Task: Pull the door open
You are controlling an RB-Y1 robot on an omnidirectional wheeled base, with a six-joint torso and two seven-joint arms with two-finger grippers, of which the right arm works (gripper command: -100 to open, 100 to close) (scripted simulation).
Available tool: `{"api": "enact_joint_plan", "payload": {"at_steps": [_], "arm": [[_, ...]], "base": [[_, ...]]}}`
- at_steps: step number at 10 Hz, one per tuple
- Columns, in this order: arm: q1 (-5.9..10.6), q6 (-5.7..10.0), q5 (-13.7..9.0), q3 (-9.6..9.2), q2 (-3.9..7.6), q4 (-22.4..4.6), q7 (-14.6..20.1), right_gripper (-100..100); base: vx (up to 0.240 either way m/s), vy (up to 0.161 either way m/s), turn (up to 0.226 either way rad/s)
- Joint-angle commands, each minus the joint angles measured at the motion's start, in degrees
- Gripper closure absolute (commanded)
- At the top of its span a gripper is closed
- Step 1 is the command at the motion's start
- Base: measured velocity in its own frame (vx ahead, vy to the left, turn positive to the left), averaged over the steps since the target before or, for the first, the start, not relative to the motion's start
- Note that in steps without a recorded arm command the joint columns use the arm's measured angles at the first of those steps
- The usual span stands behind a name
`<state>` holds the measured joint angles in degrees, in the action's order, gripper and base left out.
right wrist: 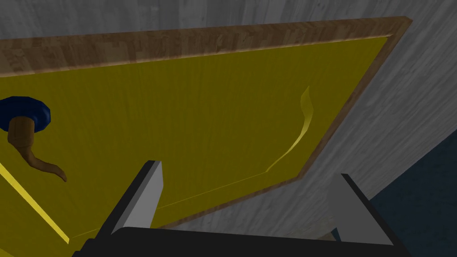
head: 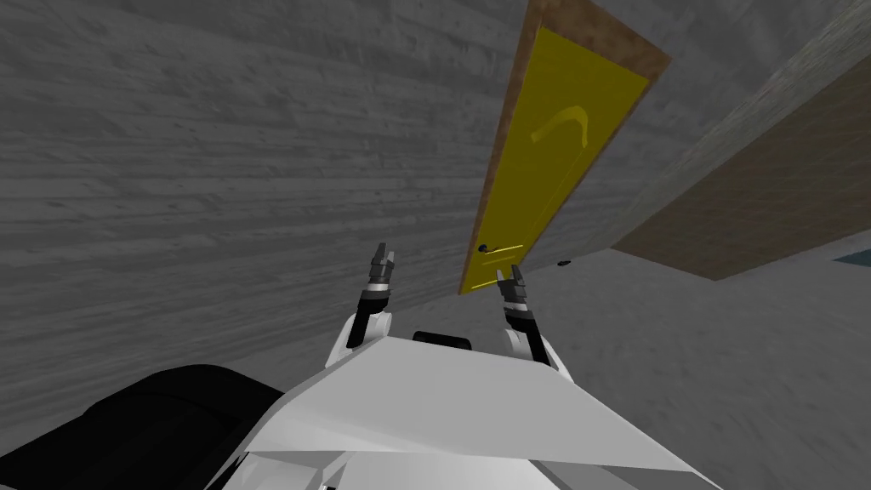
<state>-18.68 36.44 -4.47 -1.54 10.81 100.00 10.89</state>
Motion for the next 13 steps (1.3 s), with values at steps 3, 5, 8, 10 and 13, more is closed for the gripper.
{"api": "enact_joint_plan", "payload": {"at_steps": [3, 5, 8, 10, 13], "arm": [[1.42, 0.50, 0.00, -0.11, 1.46, -4.69, 0.57, -100], [2.78, 1.00, 0.09, -0.35, 2.62, -8.59, 0.94, -100], [3.46, 1.25, 0.14, -0.46, 3.20, -10.98, 1.13, -100], [4.14, 1.50, 0.18, -0.58, 3.78, -13.08, 1.32, -100], [5.48, 1.99, 0.27, -0.81, 4.91, -17.20, 1.69, -100]], "base": [[0.048, -0.077, 0.103], [0.044, -0.085, 0.122], [0.037, -0.073, 0.072], [0.028, -0.057, 0.078], [0.038, -0.084, 0.106]]}}
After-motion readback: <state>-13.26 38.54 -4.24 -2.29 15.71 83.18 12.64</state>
